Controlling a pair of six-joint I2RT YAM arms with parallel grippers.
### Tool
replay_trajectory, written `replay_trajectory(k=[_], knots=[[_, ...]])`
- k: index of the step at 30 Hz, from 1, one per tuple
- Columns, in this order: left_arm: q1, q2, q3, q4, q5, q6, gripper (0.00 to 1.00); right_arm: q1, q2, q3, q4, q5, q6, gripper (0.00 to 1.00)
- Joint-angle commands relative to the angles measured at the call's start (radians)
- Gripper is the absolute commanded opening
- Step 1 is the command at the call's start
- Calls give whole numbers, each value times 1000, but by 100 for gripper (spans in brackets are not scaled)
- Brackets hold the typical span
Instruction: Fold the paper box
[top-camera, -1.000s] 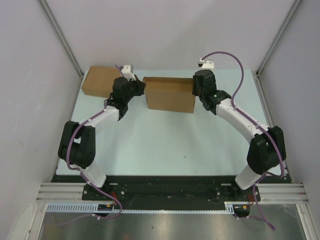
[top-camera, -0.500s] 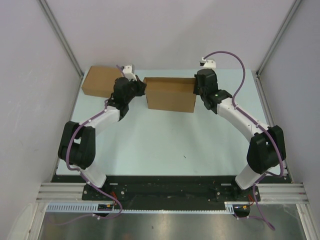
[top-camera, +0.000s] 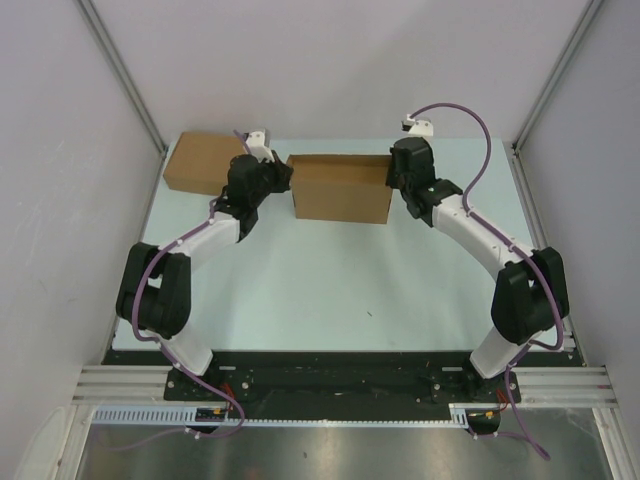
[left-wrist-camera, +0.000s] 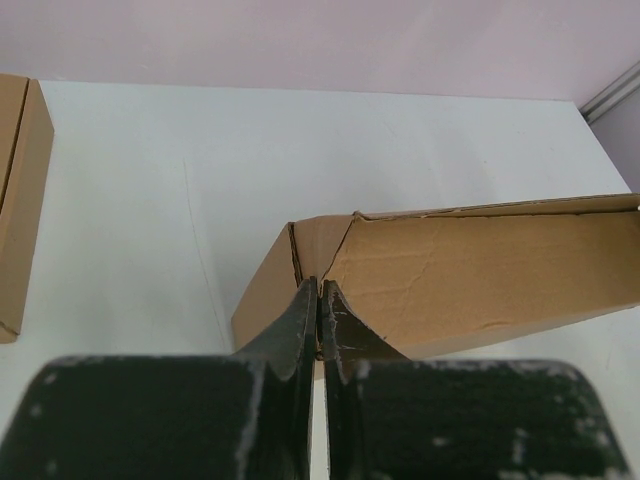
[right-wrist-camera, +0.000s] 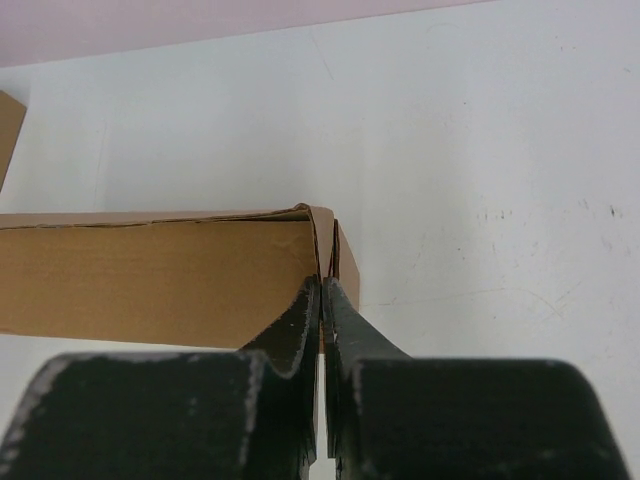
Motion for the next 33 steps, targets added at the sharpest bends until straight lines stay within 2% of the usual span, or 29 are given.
replay_trajectory(k=[1,19,33], knots=[[-5,-46,-4,-28,-9,19,5,3,19,2,16,8,21,0],[-5,-53,-24,-8,-32,43,5,2,8,-103,96,64,-47,0],[-7,-61,-53,10,-37,40,5,2,-1,-216,181,59,-39,0]])
